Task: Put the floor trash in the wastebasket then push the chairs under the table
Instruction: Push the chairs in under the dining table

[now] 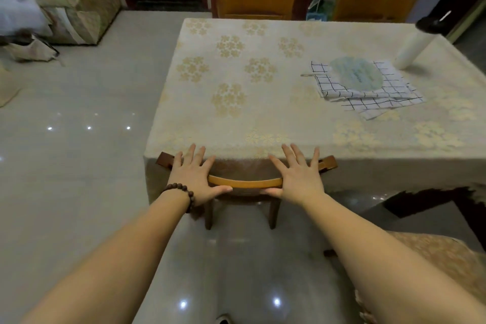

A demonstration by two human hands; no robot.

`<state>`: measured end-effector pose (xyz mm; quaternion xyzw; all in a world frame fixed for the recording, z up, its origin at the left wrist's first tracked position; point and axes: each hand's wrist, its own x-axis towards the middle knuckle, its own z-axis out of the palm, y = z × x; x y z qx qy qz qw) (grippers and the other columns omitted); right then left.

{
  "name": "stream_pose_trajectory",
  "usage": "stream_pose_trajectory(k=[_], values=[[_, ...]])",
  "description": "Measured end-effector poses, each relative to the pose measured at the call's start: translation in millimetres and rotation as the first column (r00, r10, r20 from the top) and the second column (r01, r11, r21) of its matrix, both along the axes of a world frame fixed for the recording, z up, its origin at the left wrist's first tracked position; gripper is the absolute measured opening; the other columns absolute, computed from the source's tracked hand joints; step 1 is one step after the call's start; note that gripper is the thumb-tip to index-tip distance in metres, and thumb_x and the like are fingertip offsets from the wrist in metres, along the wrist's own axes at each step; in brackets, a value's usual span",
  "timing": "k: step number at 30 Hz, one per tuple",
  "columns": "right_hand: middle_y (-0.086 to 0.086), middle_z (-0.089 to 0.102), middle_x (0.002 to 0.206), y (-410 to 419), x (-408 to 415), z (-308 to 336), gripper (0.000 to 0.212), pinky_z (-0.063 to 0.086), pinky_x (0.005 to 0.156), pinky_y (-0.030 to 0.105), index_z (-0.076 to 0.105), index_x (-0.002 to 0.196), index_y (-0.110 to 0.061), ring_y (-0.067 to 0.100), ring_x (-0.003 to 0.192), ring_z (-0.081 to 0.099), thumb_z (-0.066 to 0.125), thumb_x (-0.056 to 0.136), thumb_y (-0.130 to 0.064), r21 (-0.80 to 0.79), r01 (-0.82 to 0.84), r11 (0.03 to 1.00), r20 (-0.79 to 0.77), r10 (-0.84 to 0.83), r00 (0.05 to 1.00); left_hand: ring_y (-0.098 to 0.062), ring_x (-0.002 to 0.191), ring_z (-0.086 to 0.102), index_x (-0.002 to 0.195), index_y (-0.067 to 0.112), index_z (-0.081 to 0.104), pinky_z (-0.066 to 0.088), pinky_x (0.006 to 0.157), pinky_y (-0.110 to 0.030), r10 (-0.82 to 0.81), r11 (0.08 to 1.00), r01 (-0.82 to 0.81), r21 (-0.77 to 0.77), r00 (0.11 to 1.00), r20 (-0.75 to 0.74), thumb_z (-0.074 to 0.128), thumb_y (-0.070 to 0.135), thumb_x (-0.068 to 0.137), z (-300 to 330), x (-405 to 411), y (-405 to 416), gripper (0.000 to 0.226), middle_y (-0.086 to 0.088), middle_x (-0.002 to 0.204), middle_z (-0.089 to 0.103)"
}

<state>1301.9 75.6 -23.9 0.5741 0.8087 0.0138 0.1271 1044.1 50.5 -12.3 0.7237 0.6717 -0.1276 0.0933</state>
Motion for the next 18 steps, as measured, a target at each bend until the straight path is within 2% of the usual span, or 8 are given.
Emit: stream_pose_trajectory(k=[2,5,10,15,18], values=[[0.005,-0.013,0.159,-13,0,6,0.091,-0.010,0.106,0.068,-0.005,0.148,-0.040,0.028,0.144,-0.015,0.027,0.075,-0.084,-0.008,0.066,0.998,-0.092,-0.066,0.994,-0.026,0.147,-0.008,0.151,0.031,0.008,0.000,0.118,-0.052,0.017,1.000,-0.018,0.015,0.998,0.053,0.035,0.081,0.078,5,8,-7,0.093,-0.002,0.161,-0.002],[0.004,-0.008,0.160,-48,8,14,0.077,-0.004,0.113,0.062,0.001,0.149,-0.039,0.025,0.145,-0.012,0.031,0.086,-0.071,0.030,0.165,0.986,-0.275,-0.151,0.949,-0.024,0.147,0.000,0.151,0.028,0.011,0.006,0.120,-0.047,-0.005,0.991,-0.016,0.135,0.989,0.151,0.039,0.070,0.085,8,29,-30,0.083,-0.003,0.161,0.005],[0.005,-0.001,0.160,-105,45,15,0.069,-0.006,0.114,0.055,0.010,0.149,-0.035,0.023,0.146,-0.007,0.035,0.090,-0.062,0.067,0.376,0.924,-0.398,-0.321,0.860,-0.022,0.147,0.007,0.151,0.025,0.016,0.005,0.120,-0.039,-0.134,0.960,0.056,0.274,0.952,0.276,0.038,0.061,0.090,5,83,-67,0.075,-0.004,0.160,0.013],[0.003,0.002,0.160,-154,92,6,0.066,-0.004,0.115,0.052,0.014,0.149,-0.034,0.020,0.146,-0.006,0.036,0.091,-0.060,0.020,0.570,0.821,-0.424,-0.509,0.749,-0.021,0.147,0.006,0.151,0.026,0.013,0.006,0.121,-0.040,-0.223,0.966,0.159,0.205,0.914,0.338,0.035,0.062,0.091,-2,145,-89,0.074,-0.002,0.160,0.013],[0.005,0.010,0.159,-186,113,1,0.073,0.000,0.115,0.053,0.022,0.147,-0.033,0.021,0.146,0.000,0.023,0.083,-0.067,0.007,0.661,0.751,-0.462,-0.583,0.668,-0.021,0.147,0.005,0.151,0.027,0.011,0.006,0.120,-0.040,-0.296,0.953,0.247,0.178,0.891,0.345,0.033,0.062,0.091,-8,180,-101,0.073,-0.001,0.160,0.012]])
